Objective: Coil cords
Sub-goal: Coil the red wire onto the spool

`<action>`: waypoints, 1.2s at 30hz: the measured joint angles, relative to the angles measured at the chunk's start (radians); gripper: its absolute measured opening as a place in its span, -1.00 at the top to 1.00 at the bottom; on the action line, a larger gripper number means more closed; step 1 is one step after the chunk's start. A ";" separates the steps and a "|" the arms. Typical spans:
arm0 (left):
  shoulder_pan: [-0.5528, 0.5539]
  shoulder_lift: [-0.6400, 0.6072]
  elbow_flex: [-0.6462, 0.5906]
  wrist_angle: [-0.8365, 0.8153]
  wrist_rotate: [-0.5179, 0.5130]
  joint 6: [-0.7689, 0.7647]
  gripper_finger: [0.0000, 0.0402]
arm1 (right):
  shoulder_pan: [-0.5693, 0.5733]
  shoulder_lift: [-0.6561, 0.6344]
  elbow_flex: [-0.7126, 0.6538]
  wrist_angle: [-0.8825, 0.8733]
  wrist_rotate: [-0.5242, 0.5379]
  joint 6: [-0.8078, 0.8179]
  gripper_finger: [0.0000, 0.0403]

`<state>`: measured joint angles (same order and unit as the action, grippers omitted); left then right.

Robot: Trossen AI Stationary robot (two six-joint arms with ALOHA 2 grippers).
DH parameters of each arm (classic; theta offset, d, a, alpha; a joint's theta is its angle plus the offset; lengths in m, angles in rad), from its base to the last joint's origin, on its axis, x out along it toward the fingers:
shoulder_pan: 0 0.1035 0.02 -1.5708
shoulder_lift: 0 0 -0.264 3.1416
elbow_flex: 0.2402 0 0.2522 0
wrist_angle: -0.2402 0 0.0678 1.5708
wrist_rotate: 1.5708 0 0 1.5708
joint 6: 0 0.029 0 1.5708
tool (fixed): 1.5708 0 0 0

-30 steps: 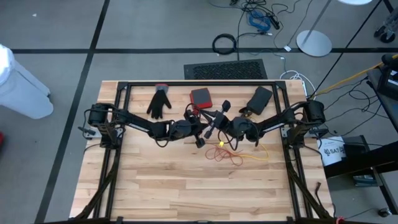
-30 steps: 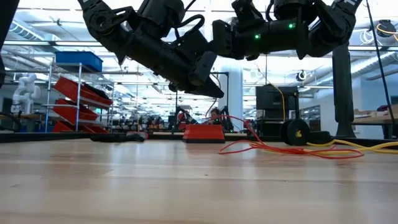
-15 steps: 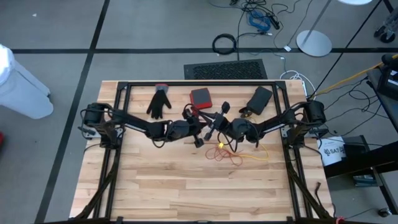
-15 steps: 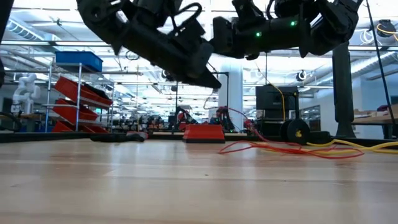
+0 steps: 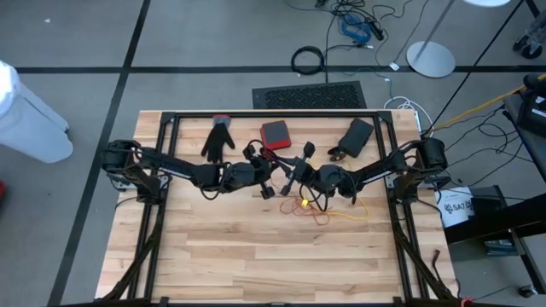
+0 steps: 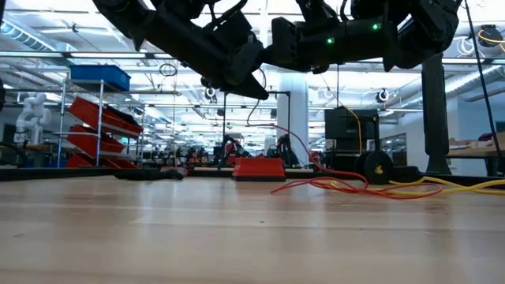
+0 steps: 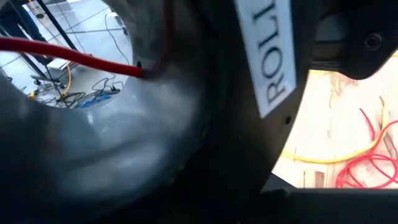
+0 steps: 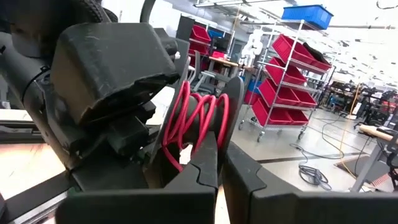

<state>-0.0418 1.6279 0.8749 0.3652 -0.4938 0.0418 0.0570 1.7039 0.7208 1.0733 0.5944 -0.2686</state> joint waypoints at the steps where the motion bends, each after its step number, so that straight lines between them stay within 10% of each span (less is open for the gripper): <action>1: -0.001 -0.001 0.000 -0.007 0.000 0.001 1.00 | 0.000 0.000 0.000 0.000 -0.001 -0.002 1.00; 36: -0.018 -0.074 0.002 -0.078 0.019 -0.003 1.00 | 0.029 -0.080 -0.003 -0.075 0.088 -0.078 1.00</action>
<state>-0.0601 1.5536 0.8768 0.2870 -0.4753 0.0393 0.0864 1.6241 0.7177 0.9987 0.6827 -0.3464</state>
